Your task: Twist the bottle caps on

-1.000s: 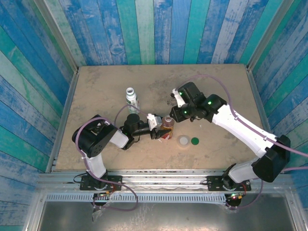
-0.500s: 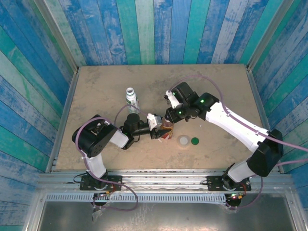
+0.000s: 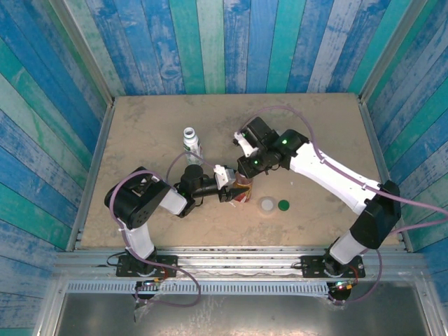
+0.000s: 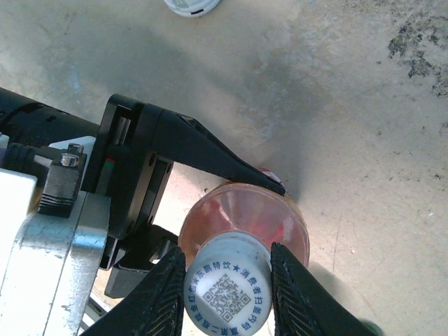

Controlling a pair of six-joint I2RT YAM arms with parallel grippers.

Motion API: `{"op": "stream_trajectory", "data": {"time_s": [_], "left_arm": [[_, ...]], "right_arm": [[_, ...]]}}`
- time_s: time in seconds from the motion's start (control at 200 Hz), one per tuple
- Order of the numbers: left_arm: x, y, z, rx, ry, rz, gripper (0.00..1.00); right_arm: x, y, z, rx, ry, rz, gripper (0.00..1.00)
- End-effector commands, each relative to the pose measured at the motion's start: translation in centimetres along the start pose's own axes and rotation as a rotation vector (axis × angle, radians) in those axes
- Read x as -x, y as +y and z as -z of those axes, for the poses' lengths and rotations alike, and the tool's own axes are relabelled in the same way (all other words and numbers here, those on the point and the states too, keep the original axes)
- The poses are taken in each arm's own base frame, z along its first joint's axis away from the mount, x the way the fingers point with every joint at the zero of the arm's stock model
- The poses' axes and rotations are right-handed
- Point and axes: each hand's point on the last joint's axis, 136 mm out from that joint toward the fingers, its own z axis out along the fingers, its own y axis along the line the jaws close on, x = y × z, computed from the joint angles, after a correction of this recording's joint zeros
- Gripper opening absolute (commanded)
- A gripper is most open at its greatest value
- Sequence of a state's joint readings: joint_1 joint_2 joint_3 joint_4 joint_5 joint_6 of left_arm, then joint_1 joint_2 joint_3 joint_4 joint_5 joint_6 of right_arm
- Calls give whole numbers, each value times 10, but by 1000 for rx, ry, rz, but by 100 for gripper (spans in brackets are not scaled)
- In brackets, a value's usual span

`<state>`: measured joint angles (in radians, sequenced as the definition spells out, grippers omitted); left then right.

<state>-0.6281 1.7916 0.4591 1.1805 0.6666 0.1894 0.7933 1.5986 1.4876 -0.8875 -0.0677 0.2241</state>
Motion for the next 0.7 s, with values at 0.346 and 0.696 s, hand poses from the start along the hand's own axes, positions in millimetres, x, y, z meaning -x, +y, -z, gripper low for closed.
{"op": "stream_trajectory", "data": {"time_s": [0.346, 0.696], "left_arm": [[-25, -2, 2, 5, 102, 64, 63], [-25, -2, 2, 5, 103, 65, 63]], "right_arm": [[-11, 3, 1, -13, 21, -1, 41], [3, 6, 18, 12, -104, -12, 72]]}}
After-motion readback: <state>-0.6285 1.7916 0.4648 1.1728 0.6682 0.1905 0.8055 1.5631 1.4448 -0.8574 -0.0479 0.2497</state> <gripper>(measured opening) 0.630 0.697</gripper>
